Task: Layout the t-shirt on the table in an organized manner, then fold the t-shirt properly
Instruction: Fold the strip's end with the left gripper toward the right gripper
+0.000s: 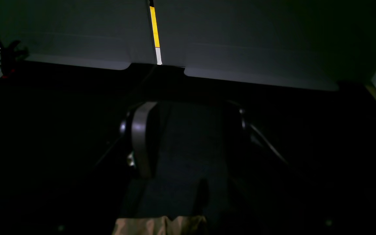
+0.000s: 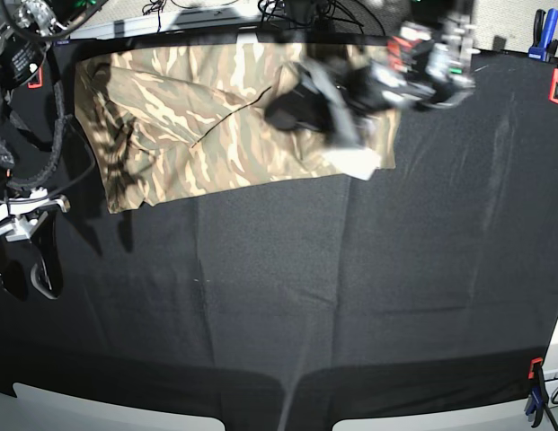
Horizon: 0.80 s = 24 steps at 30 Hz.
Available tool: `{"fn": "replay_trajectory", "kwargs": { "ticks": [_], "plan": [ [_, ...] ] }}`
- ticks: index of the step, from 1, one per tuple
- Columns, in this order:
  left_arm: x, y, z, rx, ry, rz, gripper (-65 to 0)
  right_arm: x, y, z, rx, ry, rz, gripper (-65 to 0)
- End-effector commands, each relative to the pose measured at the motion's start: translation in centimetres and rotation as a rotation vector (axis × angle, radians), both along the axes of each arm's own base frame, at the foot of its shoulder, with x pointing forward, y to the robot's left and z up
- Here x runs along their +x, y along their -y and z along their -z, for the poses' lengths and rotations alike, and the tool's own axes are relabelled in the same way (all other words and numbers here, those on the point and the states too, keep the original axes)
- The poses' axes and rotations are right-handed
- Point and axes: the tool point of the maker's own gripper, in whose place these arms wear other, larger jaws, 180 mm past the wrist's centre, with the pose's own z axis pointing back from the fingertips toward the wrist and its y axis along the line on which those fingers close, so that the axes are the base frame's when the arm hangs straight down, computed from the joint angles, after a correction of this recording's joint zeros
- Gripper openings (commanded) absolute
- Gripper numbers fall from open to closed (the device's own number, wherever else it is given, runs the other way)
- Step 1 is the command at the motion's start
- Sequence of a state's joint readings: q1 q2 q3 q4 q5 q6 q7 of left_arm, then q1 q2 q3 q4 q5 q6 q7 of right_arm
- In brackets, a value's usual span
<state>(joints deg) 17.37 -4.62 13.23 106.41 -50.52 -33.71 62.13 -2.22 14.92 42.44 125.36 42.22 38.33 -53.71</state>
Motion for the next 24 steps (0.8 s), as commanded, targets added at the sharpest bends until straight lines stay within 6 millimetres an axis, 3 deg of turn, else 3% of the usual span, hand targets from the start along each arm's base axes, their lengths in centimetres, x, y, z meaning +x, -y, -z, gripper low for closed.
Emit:
{"fn": "replay_trajectory", "kwargs": {
  "ticks": [1, 8, 11, 16, 20, 24],
  "plan": [
    [0.4, 0.5, -1.2, -0.028, 0.047, 0.009, -45.3, 0.1, 0.0, -1.6, -0.014, 0.060, -0.003, -35.1],
    [2.1, 0.6, -2.3, -0.010, 0.117, 0.032, -45.3, 0.1, 0.3, -1.4, -0.029, 0.052, 0.013, -35.1],
    [3.2, 0.4, -2.4, 0.028, 0.158, 0.047, -45.3, 0.1, 0.7, -0.3, -0.050, -0.006, 0.033, -35.1],
    [5.2, -0.7, -0.9, 0.178, 0.237, 0.011, -40.6, -0.1, 3.0, 3.9, -0.094, -0.207, 0.114, -35.1],
    [5.5, -0.9, -0.8, 0.186, 0.224, -0.012, -32.4, 0.2, 4.5, 8.0, -0.006, -0.322, 0.121, -35.0],
    [5.5, -0.9, -0.8, 0.186, 0.225, -0.012, -31.7, 0.3, 5.3, 11.8, 0.116, -0.415, 0.112, -32.0]
  ]
}}
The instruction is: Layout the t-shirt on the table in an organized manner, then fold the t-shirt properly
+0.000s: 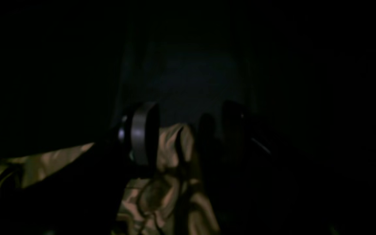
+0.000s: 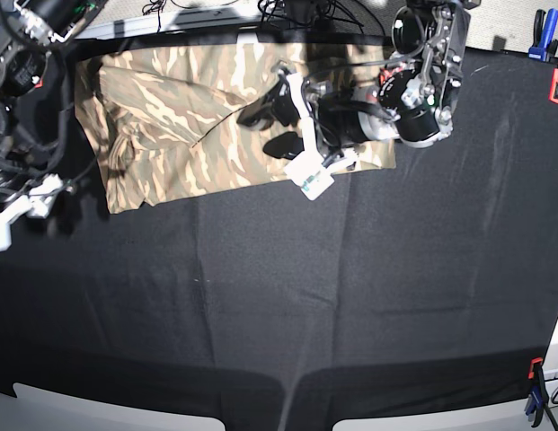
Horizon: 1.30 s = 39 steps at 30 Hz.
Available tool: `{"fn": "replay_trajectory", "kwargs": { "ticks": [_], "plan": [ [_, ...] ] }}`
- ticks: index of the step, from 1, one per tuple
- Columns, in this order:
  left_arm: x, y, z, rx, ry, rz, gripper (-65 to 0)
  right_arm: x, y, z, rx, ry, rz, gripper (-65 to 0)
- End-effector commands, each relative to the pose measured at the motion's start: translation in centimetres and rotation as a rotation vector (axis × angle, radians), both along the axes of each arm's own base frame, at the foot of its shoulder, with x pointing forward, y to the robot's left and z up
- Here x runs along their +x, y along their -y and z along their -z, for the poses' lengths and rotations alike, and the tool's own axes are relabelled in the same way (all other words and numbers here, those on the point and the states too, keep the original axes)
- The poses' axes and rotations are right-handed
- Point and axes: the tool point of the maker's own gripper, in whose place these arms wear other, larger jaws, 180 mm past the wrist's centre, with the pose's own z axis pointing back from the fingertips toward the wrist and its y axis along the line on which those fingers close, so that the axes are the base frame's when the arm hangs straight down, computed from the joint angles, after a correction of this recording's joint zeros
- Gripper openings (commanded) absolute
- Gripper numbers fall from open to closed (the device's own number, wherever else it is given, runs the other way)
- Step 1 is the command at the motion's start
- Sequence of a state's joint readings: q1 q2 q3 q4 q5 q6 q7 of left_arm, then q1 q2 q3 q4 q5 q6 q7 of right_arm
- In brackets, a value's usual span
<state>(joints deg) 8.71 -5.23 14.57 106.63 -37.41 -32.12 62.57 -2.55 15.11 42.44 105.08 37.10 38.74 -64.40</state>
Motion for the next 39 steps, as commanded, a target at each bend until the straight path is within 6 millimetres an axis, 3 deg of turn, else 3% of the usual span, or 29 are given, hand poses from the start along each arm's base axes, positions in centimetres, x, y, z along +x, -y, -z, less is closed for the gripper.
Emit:
{"fn": "replay_trajectory", "kwargs": {
  "ticks": [1, 5, 15, 19, 26, 30, 33, 36, 39],
  "plan": [
    [0.5, 0.5, -1.6, -0.051, 0.038, -0.004, -31.7, 0.8, 0.0, -1.4, 0.021, 0.064, -0.014, -30.3],
    [0.5, 0.5, -1.6, -0.051, 0.038, -0.003, -31.7, 1.1, -0.1, -1.2, 0.073, 0.081, -0.016, -30.3],
    [0.5, 0.5, -1.6, -0.051, 0.038, -0.003, -31.7, 3.9, -0.1, -4.5, 0.065, 0.162, -0.022, -30.2],
    [0.5, 0.5, -1.6, -0.050, 0.038, -0.004, -31.7, 4.5, 0.1, -5.3, 0.055, 0.182, -0.016, -17.2],
    [0.5, 0.5, -1.5, -0.047, 0.039, -0.004, -31.7, 4.4, 0.5, -4.8, 0.030, 0.156, 0.000, -17.4],
    [0.7, 0.5, -1.7, -0.052, 0.046, -0.007, -31.7, 4.0, 1.9, -3.7, -0.040, 0.096, 0.047, -17.5],
    [1.6, 0.6, -2.6, -0.071, 0.080, -0.017, -31.7, 3.6, 2.8, -2.8, -0.089, 0.050, 0.079, -17.5],
    [3.0, 0.6, -3.5, -0.061, 0.125, -0.010, -31.7, 2.9, 2.3, -2.1, -0.056, 0.038, 0.068, -17.5],
    [4.1, -0.1, -3.1, 0.035, 0.152, 0.011, -31.7, 1.6, 2.0, -0.6, -0.041, -0.004, 0.056, -17.5]
  ]
}}
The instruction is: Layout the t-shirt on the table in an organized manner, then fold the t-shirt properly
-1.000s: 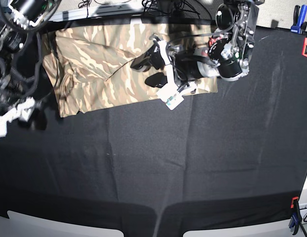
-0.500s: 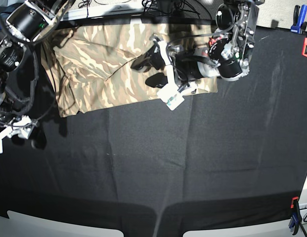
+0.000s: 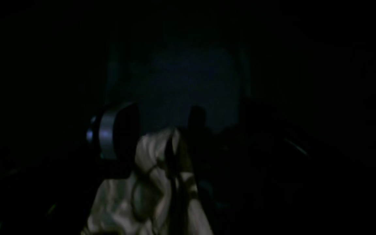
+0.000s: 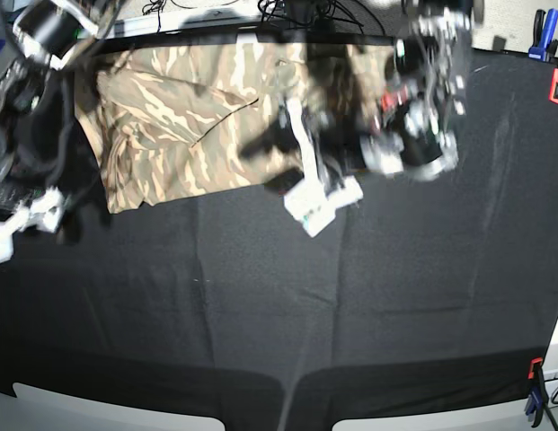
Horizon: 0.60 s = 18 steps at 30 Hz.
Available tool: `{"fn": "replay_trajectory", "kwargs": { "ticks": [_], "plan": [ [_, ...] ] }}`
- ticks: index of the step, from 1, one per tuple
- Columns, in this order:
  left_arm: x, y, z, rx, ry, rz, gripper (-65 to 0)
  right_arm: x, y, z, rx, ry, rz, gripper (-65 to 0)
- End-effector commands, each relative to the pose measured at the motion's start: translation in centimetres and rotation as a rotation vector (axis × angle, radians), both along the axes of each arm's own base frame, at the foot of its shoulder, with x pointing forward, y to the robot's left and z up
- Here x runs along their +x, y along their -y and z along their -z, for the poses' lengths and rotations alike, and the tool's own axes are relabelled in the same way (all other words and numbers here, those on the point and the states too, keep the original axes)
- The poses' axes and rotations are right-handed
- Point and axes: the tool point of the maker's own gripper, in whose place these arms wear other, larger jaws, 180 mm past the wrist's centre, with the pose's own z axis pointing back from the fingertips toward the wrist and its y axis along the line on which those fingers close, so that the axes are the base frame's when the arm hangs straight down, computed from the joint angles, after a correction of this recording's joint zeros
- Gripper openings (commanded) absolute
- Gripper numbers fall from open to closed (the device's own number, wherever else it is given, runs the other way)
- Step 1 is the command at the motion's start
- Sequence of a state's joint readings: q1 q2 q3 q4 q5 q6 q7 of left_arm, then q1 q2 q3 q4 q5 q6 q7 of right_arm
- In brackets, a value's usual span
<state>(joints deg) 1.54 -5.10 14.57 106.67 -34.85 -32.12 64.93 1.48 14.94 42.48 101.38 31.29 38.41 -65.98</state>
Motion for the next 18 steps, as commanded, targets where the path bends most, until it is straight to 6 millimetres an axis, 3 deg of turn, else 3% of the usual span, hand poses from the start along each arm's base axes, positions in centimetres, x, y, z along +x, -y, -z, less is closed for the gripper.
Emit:
{"fn": "replay_trajectory", "kwargs": {
  "ticks": [1, 5, 9, 12, 18],
  "plan": [
    [0.6, 0.0, -0.9, 0.009, 0.043, 0.004, -31.7, 0.1, 0.4, -1.1, -0.017, 0.037, -0.001, -17.5],
    [1.5, -1.4, 0.5, 0.129, 0.079, -0.028, -31.7, -1.7, 0.3, 0.8, -0.006, -0.023, -0.007, -17.5],
    [1.8, -1.8, 0.8, 0.165, 0.091, -0.039, -31.7, -2.3, -0.6, 1.0, 0.044, -0.015, -0.034, -17.5],
    [2.3, -2.3, 1.0, 0.199, 0.108, -0.049, -31.7, -2.0, -0.8, 0.1, 0.068, 0.017, -0.056, -17.5],
    [3.4, -2.7, 0.5, 0.229, 0.147, -0.061, -31.7, -1.1, -1.4, -3.6, 0.133, 0.132, -0.144, -17.5]
  ]
}}
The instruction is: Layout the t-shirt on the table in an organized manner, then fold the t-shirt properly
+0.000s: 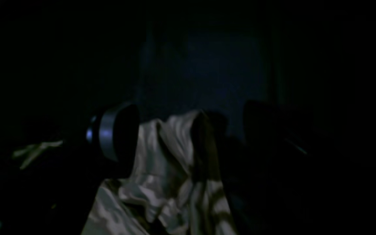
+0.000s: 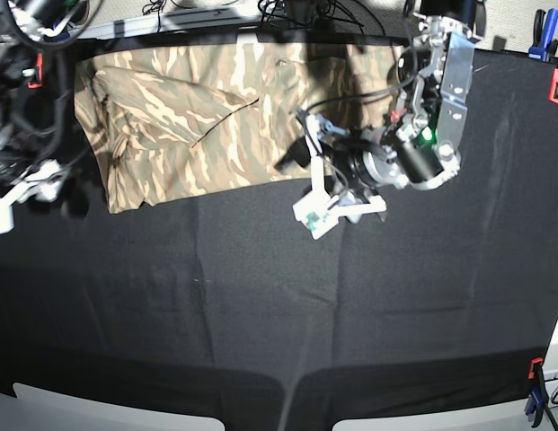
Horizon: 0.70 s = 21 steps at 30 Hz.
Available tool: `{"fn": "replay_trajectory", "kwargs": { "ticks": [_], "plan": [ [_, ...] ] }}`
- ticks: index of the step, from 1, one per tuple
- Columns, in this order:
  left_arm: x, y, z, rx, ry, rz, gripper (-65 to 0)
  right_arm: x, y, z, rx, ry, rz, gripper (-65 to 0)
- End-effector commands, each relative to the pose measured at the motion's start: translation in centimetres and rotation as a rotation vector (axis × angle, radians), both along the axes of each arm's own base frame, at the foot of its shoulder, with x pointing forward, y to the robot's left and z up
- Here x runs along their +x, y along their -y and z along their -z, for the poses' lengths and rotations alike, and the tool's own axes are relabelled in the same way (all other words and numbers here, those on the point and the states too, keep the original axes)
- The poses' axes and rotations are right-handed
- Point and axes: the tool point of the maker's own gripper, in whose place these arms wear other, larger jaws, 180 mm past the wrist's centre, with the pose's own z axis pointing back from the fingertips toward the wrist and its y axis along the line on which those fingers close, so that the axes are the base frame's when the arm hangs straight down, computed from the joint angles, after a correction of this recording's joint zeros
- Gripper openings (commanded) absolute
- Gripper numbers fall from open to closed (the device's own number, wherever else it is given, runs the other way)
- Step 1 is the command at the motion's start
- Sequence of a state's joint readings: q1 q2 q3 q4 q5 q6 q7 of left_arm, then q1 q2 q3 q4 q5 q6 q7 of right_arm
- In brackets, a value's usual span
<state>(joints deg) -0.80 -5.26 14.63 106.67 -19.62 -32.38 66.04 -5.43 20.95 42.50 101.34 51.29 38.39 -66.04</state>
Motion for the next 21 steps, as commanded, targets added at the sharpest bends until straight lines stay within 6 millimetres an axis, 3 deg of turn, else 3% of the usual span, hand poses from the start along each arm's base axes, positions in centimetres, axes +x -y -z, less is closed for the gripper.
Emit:
{"fn": "replay_trajectory", "kwargs": {
  "ticks": [1, 5, 10, 14, 21],
  "plan": [
    [1.0, 0.5, -1.8, -0.036, 0.055, 0.005, -31.7, 0.7, 0.2, -2.2, -0.006, 0.071, -0.021, -17.5],
    [2.3, -0.4, -2.7, -0.017, 0.103, 0.004, -31.7, 0.7, 1.0, -2.9, -0.046, 0.070, -0.030, -17.5],
    [4.5, -4.6, -2.3, 0.134, 0.198, -0.029, -31.7, 0.7, 1.3, -2.9, -0.063, 0.057, -0.041, -17.5],
    [5.2, -7.5, -2.0, 0.214, 0.224, -0.050, -31.7, 1.0, 0.2, -0.9, -0.050, -0.015, -0.097, -17.5],
    [6.0, -10.7, -2.3, 0.258, 0.272, -0.073, -31.7, 0.3, -1.6, 4.2, -0.063, -0.220, -0.238, -17.5]
  ]
}}
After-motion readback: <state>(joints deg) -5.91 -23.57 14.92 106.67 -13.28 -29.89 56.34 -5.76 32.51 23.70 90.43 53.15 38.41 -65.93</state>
